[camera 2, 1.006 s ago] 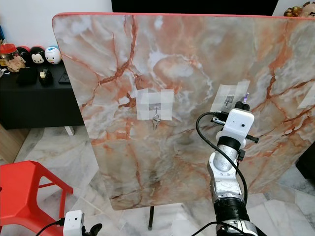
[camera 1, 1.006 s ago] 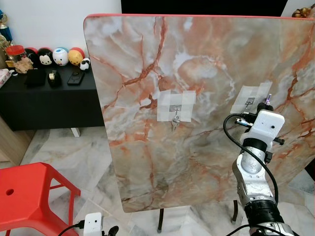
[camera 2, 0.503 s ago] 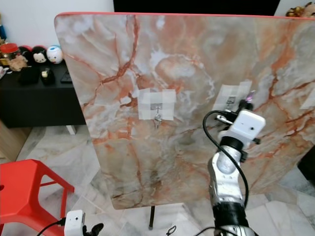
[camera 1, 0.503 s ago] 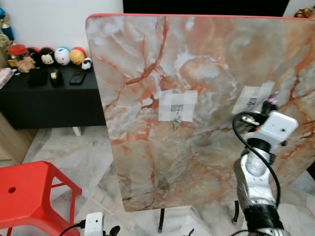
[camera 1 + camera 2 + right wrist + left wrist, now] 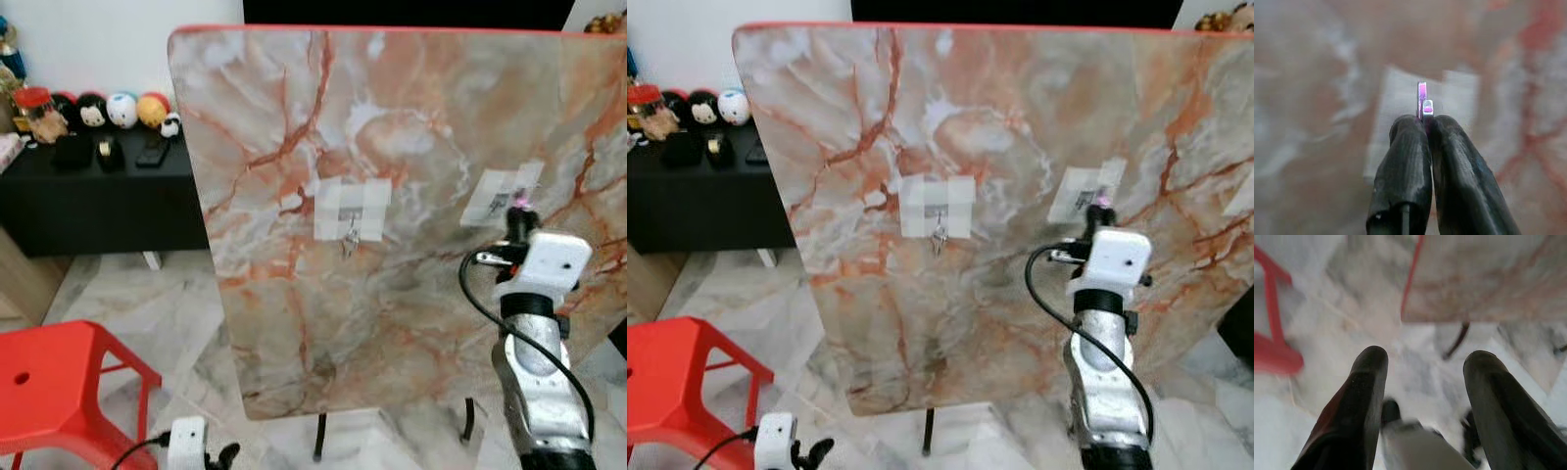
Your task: Hang keys on a hook
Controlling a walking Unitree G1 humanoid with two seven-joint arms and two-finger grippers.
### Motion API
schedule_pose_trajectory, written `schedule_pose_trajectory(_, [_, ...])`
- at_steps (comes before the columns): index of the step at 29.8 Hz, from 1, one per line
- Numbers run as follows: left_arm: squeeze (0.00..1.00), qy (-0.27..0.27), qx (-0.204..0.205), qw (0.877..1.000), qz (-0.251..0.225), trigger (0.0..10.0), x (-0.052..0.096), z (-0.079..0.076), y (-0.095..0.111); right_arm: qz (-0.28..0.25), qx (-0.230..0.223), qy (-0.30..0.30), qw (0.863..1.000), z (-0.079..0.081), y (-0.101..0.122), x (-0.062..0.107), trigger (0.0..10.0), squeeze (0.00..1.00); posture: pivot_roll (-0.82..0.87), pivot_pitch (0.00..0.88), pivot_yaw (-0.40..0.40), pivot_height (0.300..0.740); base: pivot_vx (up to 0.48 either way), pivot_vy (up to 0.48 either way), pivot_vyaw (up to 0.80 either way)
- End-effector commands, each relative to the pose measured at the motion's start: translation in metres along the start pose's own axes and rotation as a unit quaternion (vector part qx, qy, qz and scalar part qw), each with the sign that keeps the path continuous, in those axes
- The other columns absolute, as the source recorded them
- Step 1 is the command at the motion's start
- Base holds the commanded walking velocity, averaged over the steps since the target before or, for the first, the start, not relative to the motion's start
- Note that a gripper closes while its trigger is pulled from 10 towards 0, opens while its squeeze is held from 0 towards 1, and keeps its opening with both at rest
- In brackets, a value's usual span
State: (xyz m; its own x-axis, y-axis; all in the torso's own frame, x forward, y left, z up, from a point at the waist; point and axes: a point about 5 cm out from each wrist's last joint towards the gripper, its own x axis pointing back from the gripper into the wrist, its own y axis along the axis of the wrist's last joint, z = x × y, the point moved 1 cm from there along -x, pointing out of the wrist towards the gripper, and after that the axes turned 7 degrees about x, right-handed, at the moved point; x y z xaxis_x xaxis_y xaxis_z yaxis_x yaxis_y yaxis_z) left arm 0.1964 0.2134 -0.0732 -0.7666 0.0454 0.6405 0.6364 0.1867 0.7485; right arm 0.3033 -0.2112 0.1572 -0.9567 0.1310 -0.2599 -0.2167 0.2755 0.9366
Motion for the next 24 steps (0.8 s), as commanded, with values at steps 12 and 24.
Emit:
schedule_pose_trajectory(12, [0.00,-0.068,-0.075,0.981,-0.163,10.0,0.004,0.011,0.077,-0.071,0.009,-0.080,0.994,-0.065,0.036,0.010,10.0,0.00,0.02,0.000,-0.071,0.740,0.000,0.000,0.00])
schedule_pose_trajectory(24, [0.00,-0.109,-0.112,0.948,-0.276,10.0,0.011,-0.014,0.136,-0.014,-0.005,0.238,0.971,0.004,0.030,0.024,10.0,0.00,-0.01,0.000,-0.065,0.740,0.000,0.000,0.00])
